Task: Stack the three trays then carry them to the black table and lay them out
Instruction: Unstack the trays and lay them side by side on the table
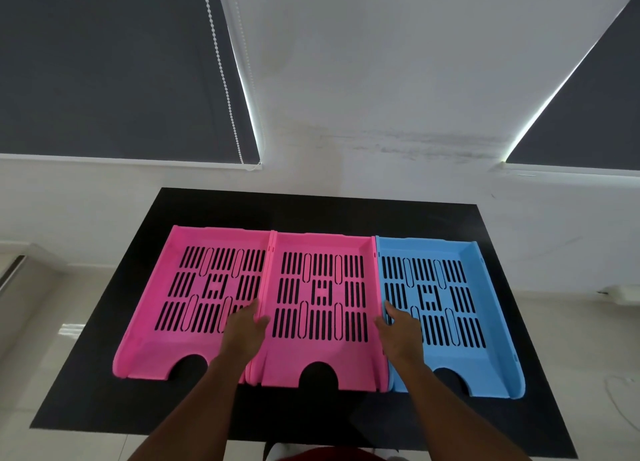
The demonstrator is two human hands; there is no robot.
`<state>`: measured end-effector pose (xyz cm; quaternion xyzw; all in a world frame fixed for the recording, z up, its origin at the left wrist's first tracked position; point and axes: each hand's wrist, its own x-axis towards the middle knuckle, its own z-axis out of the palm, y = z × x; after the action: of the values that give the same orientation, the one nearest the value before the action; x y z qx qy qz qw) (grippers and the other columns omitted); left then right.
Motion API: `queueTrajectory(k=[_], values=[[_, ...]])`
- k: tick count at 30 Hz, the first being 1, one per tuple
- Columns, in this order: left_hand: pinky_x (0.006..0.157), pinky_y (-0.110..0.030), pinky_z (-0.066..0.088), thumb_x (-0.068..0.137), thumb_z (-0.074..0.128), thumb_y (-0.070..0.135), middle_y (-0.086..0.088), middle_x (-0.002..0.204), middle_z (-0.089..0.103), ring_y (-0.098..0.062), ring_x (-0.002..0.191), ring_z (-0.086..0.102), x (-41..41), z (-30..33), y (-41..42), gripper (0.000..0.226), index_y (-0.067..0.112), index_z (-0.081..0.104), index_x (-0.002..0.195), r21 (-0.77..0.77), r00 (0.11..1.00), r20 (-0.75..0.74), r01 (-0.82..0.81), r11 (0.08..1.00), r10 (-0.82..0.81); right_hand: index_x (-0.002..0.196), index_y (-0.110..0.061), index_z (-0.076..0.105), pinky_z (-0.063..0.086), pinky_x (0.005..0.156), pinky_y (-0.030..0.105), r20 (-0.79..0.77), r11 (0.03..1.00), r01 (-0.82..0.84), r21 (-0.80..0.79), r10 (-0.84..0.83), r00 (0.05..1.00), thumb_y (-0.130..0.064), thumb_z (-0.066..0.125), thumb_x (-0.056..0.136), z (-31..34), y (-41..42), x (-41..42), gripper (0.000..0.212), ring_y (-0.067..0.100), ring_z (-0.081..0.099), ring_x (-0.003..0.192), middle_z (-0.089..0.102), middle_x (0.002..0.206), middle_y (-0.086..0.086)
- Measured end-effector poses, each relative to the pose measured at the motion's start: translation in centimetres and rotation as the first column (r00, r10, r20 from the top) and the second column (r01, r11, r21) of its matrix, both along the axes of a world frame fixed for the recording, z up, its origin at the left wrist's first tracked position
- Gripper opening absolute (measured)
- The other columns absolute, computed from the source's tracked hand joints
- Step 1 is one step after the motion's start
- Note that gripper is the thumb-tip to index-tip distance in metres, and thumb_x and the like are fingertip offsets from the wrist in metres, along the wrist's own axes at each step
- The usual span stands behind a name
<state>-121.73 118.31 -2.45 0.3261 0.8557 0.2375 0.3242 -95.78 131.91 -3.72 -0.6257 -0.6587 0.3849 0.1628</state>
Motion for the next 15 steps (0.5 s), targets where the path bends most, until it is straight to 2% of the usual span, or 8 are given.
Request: queueTrajectory(k=[2, 4, 5, 6, 8, 11, 13, 15], values=[[0.108, -0.048, 0.046, 0.098, 0.057, 0.023, -0.02, 0.147, 0.05, -0.034, 0.128, 0.058, -0.1, -0.2, -0.1, 0.059, 0.004, 0.035, 0.149, -0.005, 1.0, -0.001, 0.003, 1.0, -0.003, 0.147, -0.009, 0.043, 0.06, 0.073, 0.028, 0.018, 1.0, -0.004, 0.0, 0.004, 1.0, -0.021, 0.061, 0.097, 0.2, -0.1, -0.1, 0.055, -0.008, 0.04, 0.051, 0.069, 0.124, 0.021], [0.106, -0.049, 0.048, 0.098, 0.056, 0.024, -0.021, 0.146, 0.051, -0.035, 0.124, 0.061, -0.2, -0.3, -0.2, 0.059, 0.004, 0.034, 0.149, -0.005, 1.0, 0.003, 0.008, 1.0, -0.008, 0.148, -0.009, 0.043, 0.056, 0.057, 0.012, 0.029, 1.0, -0.012, 0.003, 0.012, 1.0, -0.02, 0.061, 0.098, 0.6, -0.3, -0.1, 0.054, -0.005, 0.05, 0.045, 0.07, 0.122, 0.021], [0.104, -0.05, 0.05, 0.099, 0.056, 0.025, -0.021, 0.146, 0.051, -0.036, 0.122, 0.062, -0.2, -0.3, -0.2, 0.059, 0.004, 0.034, 0.149, 0.004, 1.0, 0.007, 0.013, 1.0, -0.013, 0.148, -0.009, 0.043, 0.052, 0.054, 0.007, 0.032, 1.0, -0.017, 0.001, 0.017, 0.999, -0.02, 0.06, 0.098, 0.8, -0.4, -0.2, 0.054, -0.003, 0.057, 0.05, 0.069, 0.124, 0.02], [0.105, -0.051, 0.049, 0.099, 0.055, 0.026, -0.021, 0.146, 0.05, -0.036, 0.123, 0.06, -0.2, -0.3, -0.3, 0.059, 0.005, 0.033, 0.15, 0.015, 1.0, 0.011, 0.02, 1.0, -0.02, 0.148, -0.008, 0.043, 0.052, 0.058, 0.006, 0.034, 1.0, -0.02, -0.002, 0.021, 0.999, -0.019, 0.059, 0.099, 1.0, -0.6, -0.2, 0.053, 0.0, 0.065, 0.063, 0.067, 0.128, 0.018], [0.111, -0.053, 0.042, 0.099, 0.053, 0.029, -0.019, 0.153, 0.042, -0.034, 0.137, 0.047, 0.0, -0.4, -0.5, 0.063, 0.007, 0.028, 0.152, 0.027, 0.998, -0.02, 0.054, 0.998, -0.054, 0.146, -0.007, 0.046, 0.051, 0.067, 0.009, 0.032, 0.999, -0.027, -0.019, 0.028, 0.999, -0.017, 0.056, 0.1, 1.3, -0.8, -0.3, 0.049, 0.006, 0.067, 0.079, 0.067, 0.128, 0.014], [0.119, -0.051, 0.029, 0.099, 0.051, 0.033, -0.011, 0.165, 0.017, -0.029, 0.151, 0.022, 0.3, -0.7, -1.1, 0.073, 0.011, 0.013, 0.157, 0.015, 0.981, -0.14, 0.141, 0.99, -0.137, 0.133, 0.001, 0.055, 0.047, 0.066, 0.014, 0.043, 0.998, -0.044, -0.038, 0.046, 0.998, -0.013, 0.051, 0.101, 1.0, -1.2, -0.4, 0.035, 0.004, 0.053, 0.072, 0.062, 0.098, 0.006], [0.119, -0.051, 0.028, 0.098, 0.051, 0.035, -0.01, 0.166, 0.01, -0.029, 0.151, 0.02, 0.6, -1.1, -1.5, 0.076, 0.013, 0.009, 0.157, 0.005, 0.969, -0.158, 0.195, 0.981, -0.192, 0.128, 0.005, 0.056, 0.047, 0.066, 0.017, 0.058, 0.999, -0.029, -0.033, 0.031, 0.998, -0.011, 0.05, 0.101, 0.8, -1.3, -0.4, 0.032, 0.008, 0.051, 0.074, 0.056, 0.093, 0.005], [0.117, -0.051, 0.029, 0.098, 0.053, 0.032, -0.01, 0.166, 0.008, -0.03, 0.15, 0.023, 0.7, -1.4, -1.7, 0.077, 0.015, 0.007, 0.158, 0.01, 0.97, -0.136, 0.203, 0.979, -0.2, 0.127, 0.006, 0.056, 0.056, 0.074, 0.028, 0.048, 0.999, -0.023, -0.034, 0.024, 0.999, -0.011, 0.049, 0.101, 0.7, -1.4, -0.4, 0.032, 0.012, 0.055, 0.078, 0.061, 0.095, 0.01]])
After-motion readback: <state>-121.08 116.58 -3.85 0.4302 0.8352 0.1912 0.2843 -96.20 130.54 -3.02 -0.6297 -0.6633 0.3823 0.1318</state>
